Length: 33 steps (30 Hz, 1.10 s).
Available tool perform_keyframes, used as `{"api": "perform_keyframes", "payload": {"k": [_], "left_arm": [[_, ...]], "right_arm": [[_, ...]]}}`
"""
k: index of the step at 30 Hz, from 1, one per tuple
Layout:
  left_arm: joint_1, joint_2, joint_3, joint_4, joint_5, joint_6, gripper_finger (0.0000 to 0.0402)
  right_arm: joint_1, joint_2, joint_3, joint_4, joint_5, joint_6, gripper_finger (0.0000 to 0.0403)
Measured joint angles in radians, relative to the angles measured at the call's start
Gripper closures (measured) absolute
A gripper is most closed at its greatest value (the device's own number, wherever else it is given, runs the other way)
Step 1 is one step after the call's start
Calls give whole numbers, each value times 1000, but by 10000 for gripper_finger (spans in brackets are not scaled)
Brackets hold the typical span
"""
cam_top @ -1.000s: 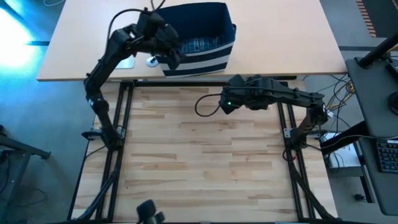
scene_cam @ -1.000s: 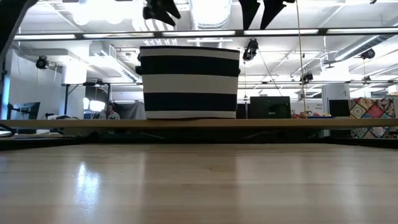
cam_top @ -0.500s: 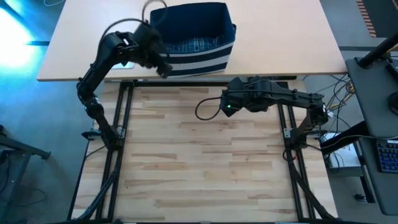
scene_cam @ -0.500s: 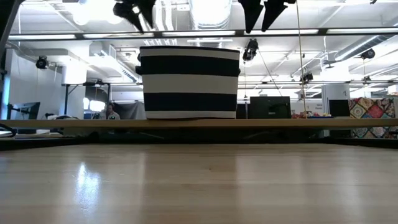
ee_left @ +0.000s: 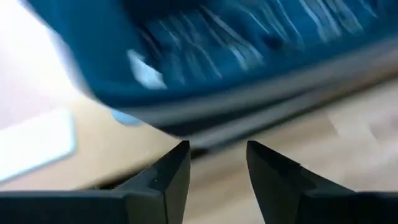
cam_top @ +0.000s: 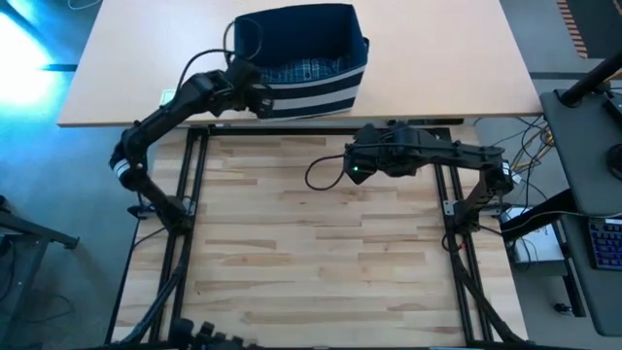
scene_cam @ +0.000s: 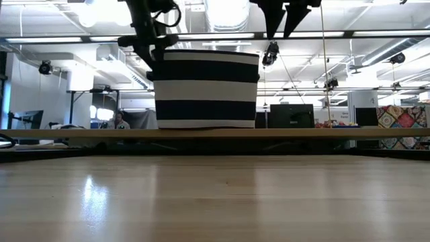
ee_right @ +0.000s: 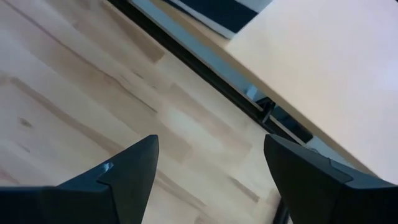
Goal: Fold Laundry from Bin
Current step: Return to Home Position
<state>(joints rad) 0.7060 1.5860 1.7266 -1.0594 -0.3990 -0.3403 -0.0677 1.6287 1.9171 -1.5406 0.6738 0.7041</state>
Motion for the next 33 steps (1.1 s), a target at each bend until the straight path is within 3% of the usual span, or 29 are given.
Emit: {"api": "perform_keyframes", "payload": {"k": [3, 11, 15, 19, 23, 27, 30, 33], "left_arm": [[6, -28, -60, 108, -102, -14, 267], [29, -48, -86, 252, -174, 54, 276], [97, -45, -99, 362, -115, 53, 277], [115, -53, -104, 351, -37, 1, 277], [46, -108, -117, 303, -21, -28, 277], [-76, -220, -164, 308, -22, -34, 277], [-187, -323, -240, 396, -4, 16, 277], [-291, -432, -345, 522, 96, 86, 277]], "right_arm": [[3, -2, 33, 3, 0, 0, 120], [10, -56, 52, 24, 11, -6, 131], [34, -101, 52, 72, 55, -10, 136], [92, -146, 52, 87, 113, 5, 138], [208, -198, 18, 100, 241, 65, 138], [365, -302, -110, 238, 338, 2, 148], [475, -419, -264, 403, 329, -71, 166], [543, -548, -445, 647, 211, -213, 193]]}}
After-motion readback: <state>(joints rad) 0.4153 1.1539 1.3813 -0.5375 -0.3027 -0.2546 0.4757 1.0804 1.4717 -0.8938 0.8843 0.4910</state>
